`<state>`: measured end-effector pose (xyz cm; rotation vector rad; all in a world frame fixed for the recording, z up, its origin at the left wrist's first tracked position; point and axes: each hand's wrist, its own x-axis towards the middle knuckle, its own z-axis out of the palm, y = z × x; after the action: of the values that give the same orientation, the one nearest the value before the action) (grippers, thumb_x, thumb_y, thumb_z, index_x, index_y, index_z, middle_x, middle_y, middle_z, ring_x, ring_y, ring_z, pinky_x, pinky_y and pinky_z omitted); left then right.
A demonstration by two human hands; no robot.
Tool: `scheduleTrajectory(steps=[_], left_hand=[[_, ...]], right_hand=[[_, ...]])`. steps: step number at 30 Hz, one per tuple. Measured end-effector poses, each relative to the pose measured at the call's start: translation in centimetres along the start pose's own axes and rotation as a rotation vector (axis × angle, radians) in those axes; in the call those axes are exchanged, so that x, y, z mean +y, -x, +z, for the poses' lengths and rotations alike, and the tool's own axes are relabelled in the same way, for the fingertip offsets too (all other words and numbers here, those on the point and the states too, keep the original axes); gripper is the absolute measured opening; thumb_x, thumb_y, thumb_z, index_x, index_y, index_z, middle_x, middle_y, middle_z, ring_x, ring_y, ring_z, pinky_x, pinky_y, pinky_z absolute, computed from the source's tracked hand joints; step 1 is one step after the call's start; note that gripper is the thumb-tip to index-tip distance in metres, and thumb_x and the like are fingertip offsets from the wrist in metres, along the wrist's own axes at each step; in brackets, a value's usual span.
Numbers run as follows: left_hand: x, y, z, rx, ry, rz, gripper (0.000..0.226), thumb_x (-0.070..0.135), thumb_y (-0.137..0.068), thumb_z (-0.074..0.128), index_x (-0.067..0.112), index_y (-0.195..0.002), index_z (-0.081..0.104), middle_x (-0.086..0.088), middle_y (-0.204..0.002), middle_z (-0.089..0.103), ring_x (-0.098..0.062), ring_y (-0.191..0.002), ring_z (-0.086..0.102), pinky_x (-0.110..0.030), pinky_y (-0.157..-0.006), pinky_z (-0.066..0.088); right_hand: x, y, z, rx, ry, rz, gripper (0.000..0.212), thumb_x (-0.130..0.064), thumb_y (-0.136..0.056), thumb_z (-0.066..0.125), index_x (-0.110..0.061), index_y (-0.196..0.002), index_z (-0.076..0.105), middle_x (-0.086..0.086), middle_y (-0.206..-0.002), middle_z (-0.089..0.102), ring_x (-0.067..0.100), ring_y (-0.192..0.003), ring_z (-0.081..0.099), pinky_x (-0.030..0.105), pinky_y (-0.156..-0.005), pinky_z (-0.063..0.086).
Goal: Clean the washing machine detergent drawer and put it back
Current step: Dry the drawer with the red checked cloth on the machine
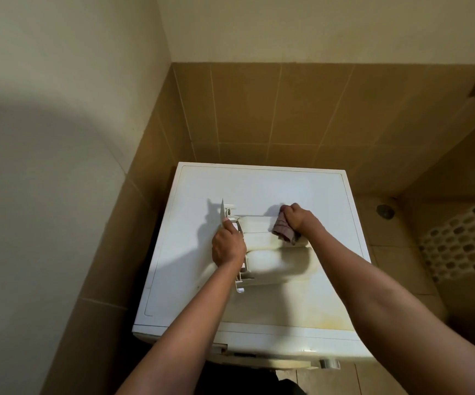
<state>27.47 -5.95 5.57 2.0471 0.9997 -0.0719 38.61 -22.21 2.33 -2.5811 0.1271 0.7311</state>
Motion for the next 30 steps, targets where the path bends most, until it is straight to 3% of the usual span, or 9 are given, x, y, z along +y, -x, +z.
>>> scheduleTrajectory(steps=[4, 7, 10, 14, 17, 20, 23, 27, 30], left_hand=[[0.0, -0.2, 0.1, -0.002, 0.009, 0.003, 0.064, 0.039, -0.105, 0.015, -0.002, -0.119, 0.062, -0.023, -0.126, 0.061, -0.037, -0.116, 0.057, -0.042, -0.097, 0.046], [0.0, -0.3, 0.1, -0.01, 0.009, 0.0, 0.064, 0.038, -0.105, 0.015, -0.004, -0.12, 0.061, -0.024, -0.127, 0.06, -0.037, -0.119, 0.055, -0.042, -0.098, 0.044], [0.0, -0.4, 0.0, -0.025, 0.0, -0.006, 0.064, 0.038, -0.105, 0.015, -0.004, -0.123, 0.06, -0.024, -0.129, 0.059, -0.037, -0.121, 0.054, -0.041, -0.098, 0.041], [-0.1, -0.3, -0.1, -0.032, 0.011, 0.001, 0.067, 0.04, -0.105, 0.015, -0.005, -0.122, 0.061, -0.025, -0.128, 0.059, -0.039, -0.119, 0.054, -0.042, -0.097, 0.042], [-0.1, -0.1, -0.1, -0.026, 0.004, 0.015, 0.066, 0.039, -0.105, 0.015, -0.005, -0.122, 0.06, -0.025, -0.128, 0.059, -0.038, -0.119, 0.054, -0.042, -0.098, 0.043], [-0.1, 0.0, -0.1, -0.03, 0.001, 0.017, 0.062, 0.037, -0.105, 0.015, -0.003, -0.122, 0.06, -0.023, -0.128, 0.059, -0.037, -0.119, 0.055, -0.041, -0.097, 0.044], [0.1, -0.1, -0.1, -0.025, -0.008, 0.01, 0.063, 0.037, -0.105, 0.016, -0.004, -0.12, 0.061, -0.024, -0.127, 0.06, -0.037, -0.118, 0.055, -0.041, -0.097, 0.043], [0.1, -0.2, -0.2, -0.044, -0.022, 0.001, 0.065, 0.038, -0.105, 0.016, -0.006, -0.122, 0.059, -0.025, -0.129, 0.058, -0.038, -0.121, 0.053, -0.041, -0.097, 0.041], [0.0, -0.2, -0.2, -0.051, -0.031, 0.002, 0.066, 0.04, -0.104, 0.016, -0.007, -0.123, 0.059, -0.026, -0.129, 0.057, -0.038, -0.12, 0.054, -0.042, -0.097, 0.042]], right_hand=[[-1.9, 0.7, 1.4, 0.068, -0.005, 0.034, 0.046, -0.037, -0.1, 0.024, -0.009, -0.13, 0.044, 0.022, -0.13, 0.054, 0.036, -0.12, 0.049, 0.041, -0.094, 0.038], [-4.9, 2.5, 3.2, 0.074, 0.001, -0.166, 0.04, -0.033, -0.099, 0.03, -0.012, -0.126, 0.05, 0.019, -0.128, 0.057, 0.036, -0.119, 0.051, 0.039, -0.094, 0.039], [-7.0, 5.3, 5.3, 0.104, -0.104, -0.479, 0.038, -0.03, -0.1, 0.034, -0.012, -0.126, 0.055, 0.016, -0.122, 0.06, 0.032, -0.116, 0.052, 0.036, -0.096, 0.04], [-5.1, 6.9, 5.5, 0.169, -0.06, -0.681, 0.041, -0.023, -0.103, 0.035, -0.019, -0.143, 0.041, 0.004, -0.139, 0.05, 0.02, -0.127, 0.044, 0.04, -0.107, 0.03], [-1.7, 6.0, 4.0, 0.242, 0.124, -0.532, 0.041, -0.027, -0.101, 0.032, -0.021, -0.141, 0.042, 0.003, -0.137, 0.052, 0.022, -0.127, 0.046, 0.042, -0.113, 0.019], [0.2, 5.3, 2.7, 0.3, -0.015, -0.183, 0.039, -0.03, -0.101, 0.024, -0.013, -0.124, 0.051, 0.011, -0.121, 0.062, 0.028, -0.116, 0.052, 0.044, -0.113, 0.019], [-1.4, 5.7, 3.6, 0.352, -0.029, -0.098, 0.036, -0.026, -0.098, 0.031, -0.007, -0.121, 0.052, 0.014, -0.118, 0.061, 0.032, -0.115, 0.048, 0.044, -0.106, 0.027], [-3.4, 8.7, 6.6, 0.396, -0.06, -0.454, 0.042, -0.017, -0.091, 0.044, -0.01, -0.133, 0.047, 0.009, -0.133, 0.051, 0.028, -0.129, 0.035, 0.043, -0.108, 0.028], [-2.1, 11.3, 8.2, 0.335, -0.03, -0.633, 0.046, -0.018, -0.097, 0.042, -0.012, -0.142, 0.042, 0.008, -0.146, 0.044, 0.023, -0.142, 0.027, 0.037, -0.116, 0.019]])
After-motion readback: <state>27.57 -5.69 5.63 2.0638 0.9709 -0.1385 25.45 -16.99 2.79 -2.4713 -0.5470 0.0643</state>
